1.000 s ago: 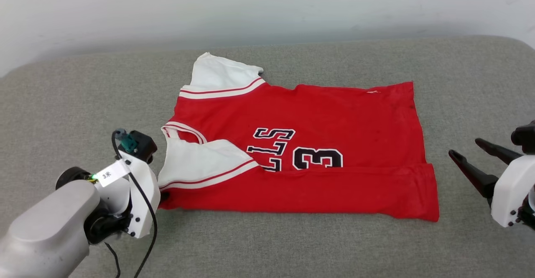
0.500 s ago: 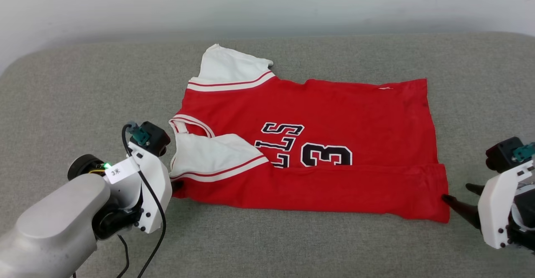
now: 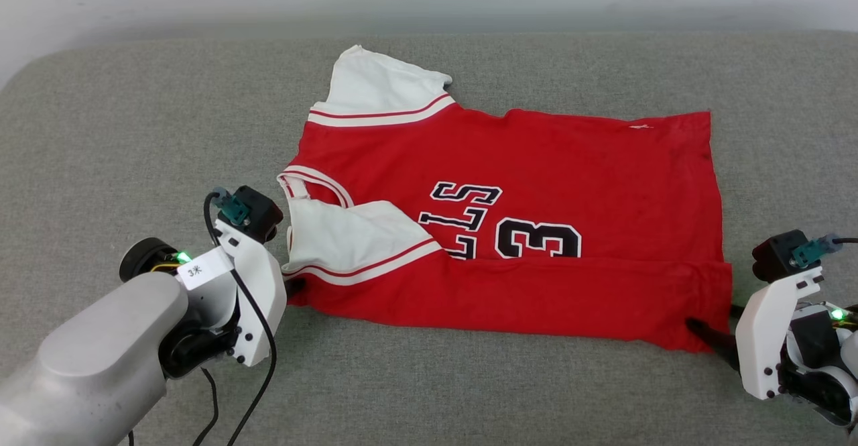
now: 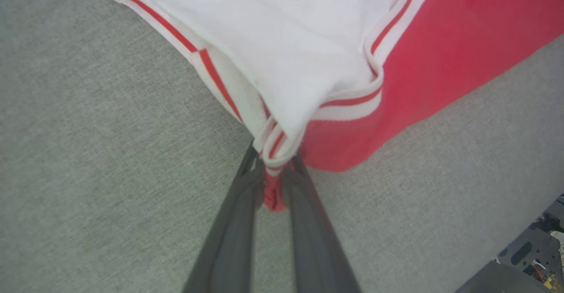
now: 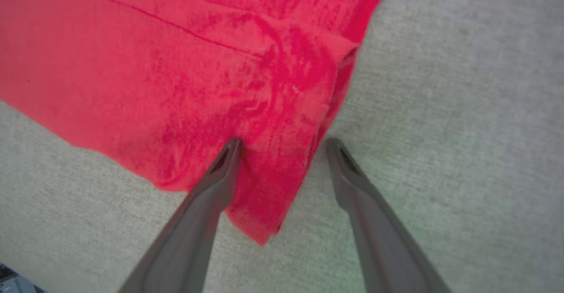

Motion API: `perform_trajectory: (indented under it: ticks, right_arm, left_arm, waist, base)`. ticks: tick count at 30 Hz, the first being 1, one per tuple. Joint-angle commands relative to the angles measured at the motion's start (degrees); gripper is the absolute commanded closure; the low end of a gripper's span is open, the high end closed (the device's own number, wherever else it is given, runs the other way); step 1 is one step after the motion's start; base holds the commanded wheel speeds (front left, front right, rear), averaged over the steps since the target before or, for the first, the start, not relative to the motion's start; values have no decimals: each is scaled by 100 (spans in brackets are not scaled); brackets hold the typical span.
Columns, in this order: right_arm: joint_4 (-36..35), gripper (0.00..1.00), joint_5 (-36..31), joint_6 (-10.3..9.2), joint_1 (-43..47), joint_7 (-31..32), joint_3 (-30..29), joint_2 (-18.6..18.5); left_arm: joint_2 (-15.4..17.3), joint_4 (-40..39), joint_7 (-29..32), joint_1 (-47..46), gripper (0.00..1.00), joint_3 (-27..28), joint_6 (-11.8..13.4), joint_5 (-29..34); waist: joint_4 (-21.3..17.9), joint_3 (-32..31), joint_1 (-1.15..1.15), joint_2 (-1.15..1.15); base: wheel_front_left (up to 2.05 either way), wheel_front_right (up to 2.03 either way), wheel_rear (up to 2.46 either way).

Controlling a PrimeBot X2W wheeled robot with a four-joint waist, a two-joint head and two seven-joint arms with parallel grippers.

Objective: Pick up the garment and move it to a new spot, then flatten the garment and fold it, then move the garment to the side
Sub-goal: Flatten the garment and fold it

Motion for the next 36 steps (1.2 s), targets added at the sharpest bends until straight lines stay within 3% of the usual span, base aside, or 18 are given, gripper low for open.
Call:
perform_trajectory:
  ticks: [1, 2, 3, 4, 14, 26, 31, 36]
  right_arm:
    - [104, 2, 59, 32, 250, 74, 288, 362]
    - [117, 60, 64, 33, 242, 29, 319, 386]
    - [125, 95, 58, 33, 219, -60, 318, 387]
    - [136, 100, 55, 33, 186, -127, 320, 364]
    - [-223, 100, 114, 15, 173, -758, 176, -160]
    - [-799, 100, 256, 15, 699, -705, -59, -615]
    - [-917, 100, 255, 14, 944, -599, -219, -670]
    - [-822, 100, 236, 15, 1082, -411, -278, -461]
  left_arm:
    - [-34, 10, -30, 9, 100, -17, 1, -11]
    - [-43, 21, -46, 36, 100, -23, 0, -17]
    - [-46, 33, -48, 60, 100, -25, -2, -29]
    - [-50, 50, -64, 82, 100, -31, -4, -38]
    - [152, -44, -230, 491, 100, -31, 29, -209]
    - [707, -892, -280, 1200, 100, -123, 358, -375]
    - [792, -1140, -312, 1450, 100, -171, 527, -445]
    - [658, -1017, -392, 1569, 100, -220, 611, -420]
  waist:
    - [1, 4, 0, 0]
    - [-2, 1, 0, 0]
    - [-8, -9, 0, 0]
    - [-14, -32, 0, 0]
    - [-100, -516, 0, 0]
    - [-113, -930, 0, 0]
    - [-96, -974, 0, 0]
    - [-126, -862, 0, 0]
  base:
    - [0, 0, 0]
    - [0, 0, 0]
    - [0, 0, 0]
    - [0, 0, 0]
    - [0, 0, 0]
    - [0, 0, 0]
    - [0, 0, 0]
    - [0, 0, 0]
